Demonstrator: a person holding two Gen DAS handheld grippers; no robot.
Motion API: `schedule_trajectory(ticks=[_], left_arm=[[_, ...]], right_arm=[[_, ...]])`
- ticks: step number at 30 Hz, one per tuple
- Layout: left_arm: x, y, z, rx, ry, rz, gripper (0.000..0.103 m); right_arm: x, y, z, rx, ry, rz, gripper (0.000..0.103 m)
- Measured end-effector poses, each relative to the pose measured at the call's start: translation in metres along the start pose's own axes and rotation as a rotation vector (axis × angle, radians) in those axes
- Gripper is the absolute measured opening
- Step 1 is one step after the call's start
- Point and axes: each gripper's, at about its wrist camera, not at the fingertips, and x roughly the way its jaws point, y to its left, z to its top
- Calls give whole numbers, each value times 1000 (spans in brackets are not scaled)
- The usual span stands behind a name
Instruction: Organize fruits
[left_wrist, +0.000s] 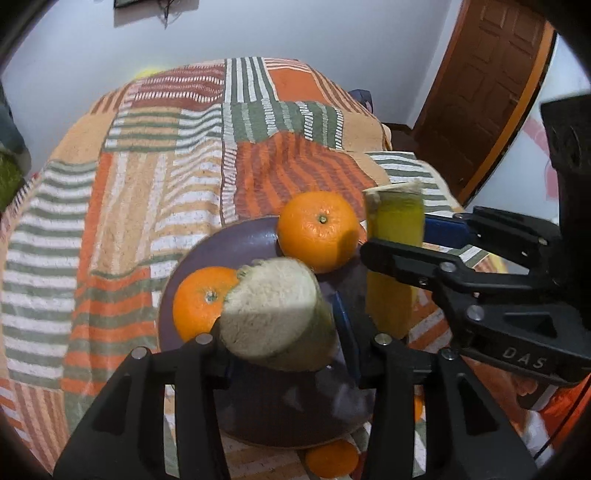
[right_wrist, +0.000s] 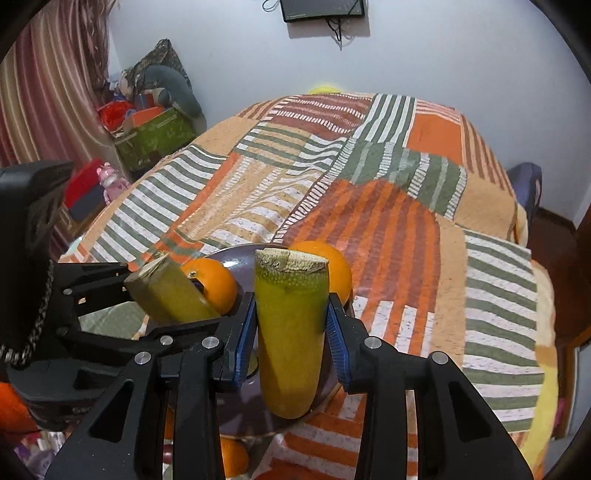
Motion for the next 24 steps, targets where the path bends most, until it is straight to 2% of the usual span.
schedule_trajectory(ticks=[3,8,16,24], left_arm=[[5,-5,2,42,-3,51,45],[5,-7,0,57,-5,66,52],[-5,11,5,-41,1,-18,52],[4,5,23,-22,14,8,52]], right_arm=[[4,2,0,-6,20,14,34],[1,-2,-4,-4,22,21,34],[2,-2,-15,-25,42,2,34],[-7,-6,-25,-15,35,-6,34]])
